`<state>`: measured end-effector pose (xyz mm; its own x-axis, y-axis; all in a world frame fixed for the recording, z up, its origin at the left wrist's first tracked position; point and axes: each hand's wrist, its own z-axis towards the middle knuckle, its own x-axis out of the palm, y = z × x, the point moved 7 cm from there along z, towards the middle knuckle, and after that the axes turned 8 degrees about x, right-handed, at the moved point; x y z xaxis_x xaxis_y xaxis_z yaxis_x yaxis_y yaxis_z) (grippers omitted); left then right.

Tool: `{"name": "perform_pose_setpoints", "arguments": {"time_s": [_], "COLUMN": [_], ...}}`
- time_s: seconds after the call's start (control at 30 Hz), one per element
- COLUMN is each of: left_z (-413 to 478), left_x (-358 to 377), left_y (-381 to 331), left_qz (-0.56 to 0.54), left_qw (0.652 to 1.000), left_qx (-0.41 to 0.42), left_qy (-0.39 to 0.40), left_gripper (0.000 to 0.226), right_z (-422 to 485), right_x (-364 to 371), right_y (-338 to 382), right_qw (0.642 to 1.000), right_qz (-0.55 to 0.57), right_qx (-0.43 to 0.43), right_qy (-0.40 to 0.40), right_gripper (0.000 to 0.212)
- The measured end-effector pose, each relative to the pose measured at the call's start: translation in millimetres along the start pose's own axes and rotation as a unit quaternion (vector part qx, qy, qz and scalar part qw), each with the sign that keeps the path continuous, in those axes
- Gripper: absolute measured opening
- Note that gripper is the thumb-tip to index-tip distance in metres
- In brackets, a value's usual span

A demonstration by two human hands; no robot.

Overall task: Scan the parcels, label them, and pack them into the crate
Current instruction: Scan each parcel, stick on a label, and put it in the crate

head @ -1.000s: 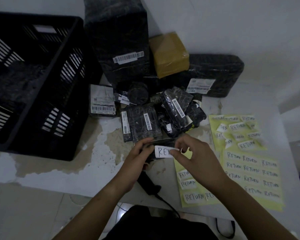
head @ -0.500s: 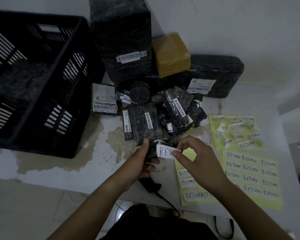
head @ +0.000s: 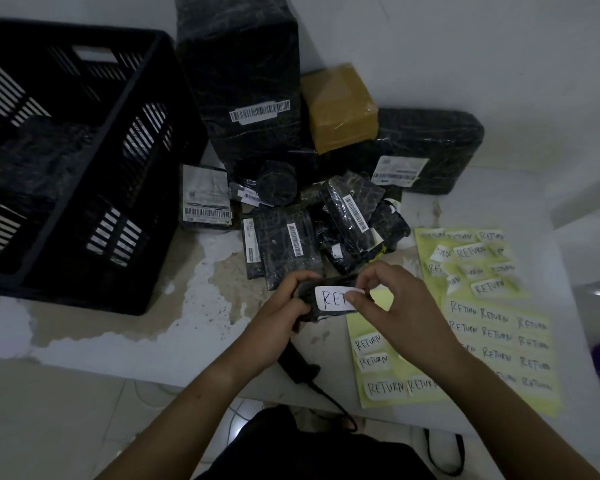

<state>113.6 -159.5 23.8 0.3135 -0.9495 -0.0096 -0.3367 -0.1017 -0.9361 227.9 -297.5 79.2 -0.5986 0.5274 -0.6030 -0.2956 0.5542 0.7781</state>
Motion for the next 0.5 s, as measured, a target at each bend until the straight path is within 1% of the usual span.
{"name": "perform_pose_setpoints", "arguments": {"time_s": [0.13,0.23,0.33,0.4,0.43,0.5], "left_z": [2,1,4,3,3,1], "left_x": [-1,-1,-1,0,1,3], "left_y": [0,1,3,2,-1,-6], "left_qz": [-0.003,-0.009,-0.024,-0.024,-0.02,-0.01], "left_qw": [1.0,1.0,1.0,1.0,1.0,0.999], "left_qx": [0.011,-0.002,0.001,0.001,0.009,0.036], "left_qy": [0.006,0.004,-0.005,-0.011,-0.013,-0.016], "left_gripper": [0.045,0.048,0.041,0.027,0.024,0.026], "right_z": [1,3,4,4,4,4], "right_x": [-1,-1,-2,-1,-1,0], "right_y": [6,12,15,18,19,21], "right_qw": [1.0,0.999,0.997,0.995,0.993,0.99], "right_qz": [-0.019,-0.034,-0.051,-0.067,-0.075,-0.087], "right_qx": [-0.015,-0.035,-0.049,-0.071,-0.083,-0.099], "right_qy": [-0.007,-0.016,-0.025,-0.029,-0.031,-0.041], "right_gripper": [0.012,0.013,0.013,0.014,0.015,0.017]}}
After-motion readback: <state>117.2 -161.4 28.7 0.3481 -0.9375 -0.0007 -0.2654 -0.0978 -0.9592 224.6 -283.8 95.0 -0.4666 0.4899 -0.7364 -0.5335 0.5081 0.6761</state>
